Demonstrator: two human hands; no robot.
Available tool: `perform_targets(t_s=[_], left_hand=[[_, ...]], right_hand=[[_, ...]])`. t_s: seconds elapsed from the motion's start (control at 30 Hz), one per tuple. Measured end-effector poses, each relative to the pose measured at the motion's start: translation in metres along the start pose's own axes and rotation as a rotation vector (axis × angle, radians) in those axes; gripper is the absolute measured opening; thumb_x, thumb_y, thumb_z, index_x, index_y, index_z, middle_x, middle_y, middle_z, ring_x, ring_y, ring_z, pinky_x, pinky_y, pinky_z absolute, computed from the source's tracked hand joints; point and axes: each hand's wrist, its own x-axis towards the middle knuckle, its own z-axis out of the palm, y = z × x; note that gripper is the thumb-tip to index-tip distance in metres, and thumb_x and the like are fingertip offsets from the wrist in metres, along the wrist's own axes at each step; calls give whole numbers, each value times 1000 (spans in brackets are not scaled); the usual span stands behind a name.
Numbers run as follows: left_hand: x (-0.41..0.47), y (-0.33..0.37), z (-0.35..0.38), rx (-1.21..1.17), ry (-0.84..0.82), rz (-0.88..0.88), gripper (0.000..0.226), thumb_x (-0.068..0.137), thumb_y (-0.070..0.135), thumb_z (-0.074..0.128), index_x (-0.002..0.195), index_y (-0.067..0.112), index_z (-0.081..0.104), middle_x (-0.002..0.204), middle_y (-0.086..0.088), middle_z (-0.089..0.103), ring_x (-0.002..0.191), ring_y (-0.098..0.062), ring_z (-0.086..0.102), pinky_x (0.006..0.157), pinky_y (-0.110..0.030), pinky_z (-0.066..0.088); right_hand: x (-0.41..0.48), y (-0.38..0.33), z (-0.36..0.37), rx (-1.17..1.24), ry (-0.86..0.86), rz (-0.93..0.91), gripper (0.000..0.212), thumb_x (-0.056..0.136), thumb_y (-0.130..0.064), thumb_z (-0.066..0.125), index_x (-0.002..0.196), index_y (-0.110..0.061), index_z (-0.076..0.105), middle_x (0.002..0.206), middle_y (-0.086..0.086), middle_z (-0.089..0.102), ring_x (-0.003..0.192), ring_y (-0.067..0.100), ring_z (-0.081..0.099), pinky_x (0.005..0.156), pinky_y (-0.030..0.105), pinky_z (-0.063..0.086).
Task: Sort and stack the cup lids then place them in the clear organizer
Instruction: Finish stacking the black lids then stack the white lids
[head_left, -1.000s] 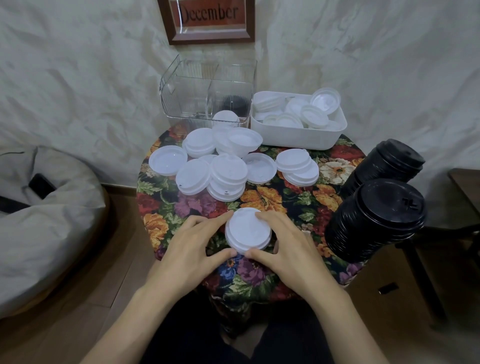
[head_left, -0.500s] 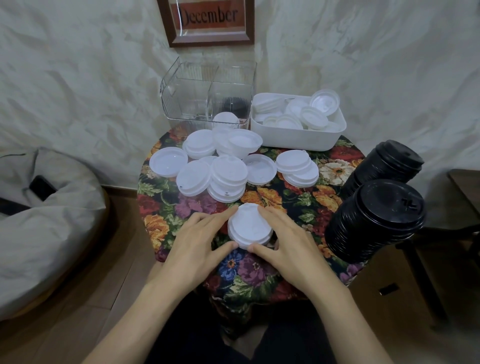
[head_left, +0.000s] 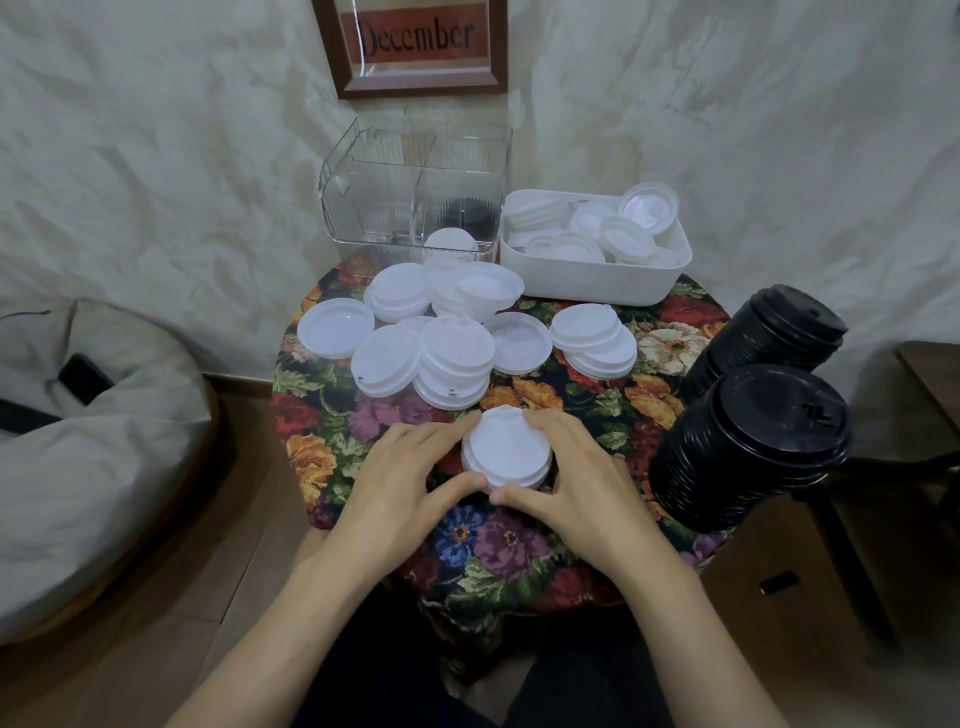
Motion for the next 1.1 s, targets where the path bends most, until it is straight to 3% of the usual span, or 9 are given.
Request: perform_targets(t_s=[0.23,0.4,0.5,0.63,0.77,0.87,0.97,1.03,1.1], left_hand=[[8,0,-8,-7,-54,10,64,91,73,49,148,44,51,130,28,59,108,-4,49,92,-22,38],[33,2,-20,-75,155,-61,50,96,46,67,144,38,55,103,28,57,84,6,55,74,-16,42],[54,5,-24,100,251,-82,56,96,43,70,148,33,53,123,10,58,77,-4,51,68,-35,49],[76,2,-21,331,253,-81,61,89,57,72,144,34,58,155,-5,49,130,-35,47,102,-54,41],[81,-8,-16,330,214,-81,55,93,63,62,140,35,62,153,-6,54,149,-34,35,119,-58,20],[75,-1,-19,205,297,-12,58,91,64,59,137,29,65,151,-6,56,144,-32,42,119,-54,28],[51,18,-21,-29,280,36,59,89,63,68,138,31,64,152,3,53,141,-15,44,114,-30,34],[31,24,-19,-125,194,19,61,87,65,70,141,39,60,154,16,49,142,2,41,111,-17,32],[18,23,-15,-165,124,1,67,84,69,68,144,41,54,153,23,49,141,8,42,112,-19,36]], right_hand=[[-2,-4,-4,18,3,-30,79,89,-68,67,157,-45,34,157,-30,33,140,2,40,103,34,40],[0,-6,-4,-15,25,-2,74,92,-54,70,157,-40,35,160,-24,34,142,13,43,107,39,45],[1,-6,-5,9,30,40,79,93,-53,70,159,-42,28,163,-22,32,145,12,39,110,39,42],[1,-4,-3,35,48,38,76,92,-55,71,157,-42,32,161,-23,35,144,11,40,108,38,42],[0,0,-1,51,46,54,79,91,-59,70,158,-43,32,163,-21,32,146,14,40,113,44,41],[0,1,-1,39,37,57,80,92,-60,68,160,-43,29,163,-22,30,138,18,49,108,44,44],[0,2,0,59,31,53,85,91,-61,68,162,-44,24,162,-24,34,120,23,62,101,40,49],[1,5,1,83,30,62,96,88,-65,68,163,-47,12,153,-14,51,117,28,63,90,37,48],[2,7,1,119,28,76,105,86,-67,70,163,-47,1,135,1,65,109,28,64,79,32,41]])
